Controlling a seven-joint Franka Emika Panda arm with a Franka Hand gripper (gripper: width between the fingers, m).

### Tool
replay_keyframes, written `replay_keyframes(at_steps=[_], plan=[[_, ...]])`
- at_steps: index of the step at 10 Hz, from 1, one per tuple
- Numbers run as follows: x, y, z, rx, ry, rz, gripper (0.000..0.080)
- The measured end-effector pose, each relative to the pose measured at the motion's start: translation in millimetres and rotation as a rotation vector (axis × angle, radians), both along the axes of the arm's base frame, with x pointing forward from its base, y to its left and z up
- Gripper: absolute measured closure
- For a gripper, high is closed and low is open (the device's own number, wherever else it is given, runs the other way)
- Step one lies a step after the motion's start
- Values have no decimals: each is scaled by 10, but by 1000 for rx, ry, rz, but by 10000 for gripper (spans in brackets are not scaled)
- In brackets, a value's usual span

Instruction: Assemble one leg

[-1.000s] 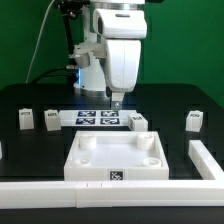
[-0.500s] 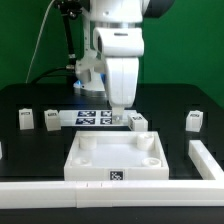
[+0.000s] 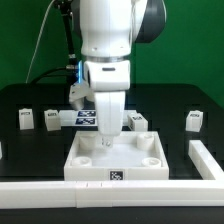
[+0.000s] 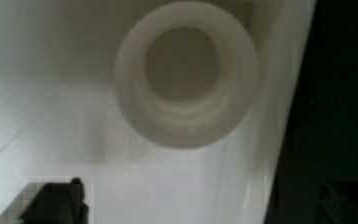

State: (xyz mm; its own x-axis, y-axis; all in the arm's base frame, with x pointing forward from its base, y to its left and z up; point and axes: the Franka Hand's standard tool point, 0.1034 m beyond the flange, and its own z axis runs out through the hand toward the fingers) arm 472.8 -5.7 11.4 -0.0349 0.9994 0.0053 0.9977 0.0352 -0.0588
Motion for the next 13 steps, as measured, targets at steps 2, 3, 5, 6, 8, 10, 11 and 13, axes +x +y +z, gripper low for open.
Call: replay_keyframes(at_steps=[2,3,5,6,8,10,11,13], plan=[[7,18,9,-2,-1,-22,150],[8,15,11,-4,4,-39,150],[14,13,13,-5,3,-62,274],[12,9,11,-5,3,-63,475],[9,7,9,-5,4,-64,612],[25,7,17,-5,-3,-64,741],[26,7,17,-5,-3,-64,741],[27,7,17,-5,-4,-64,741]])
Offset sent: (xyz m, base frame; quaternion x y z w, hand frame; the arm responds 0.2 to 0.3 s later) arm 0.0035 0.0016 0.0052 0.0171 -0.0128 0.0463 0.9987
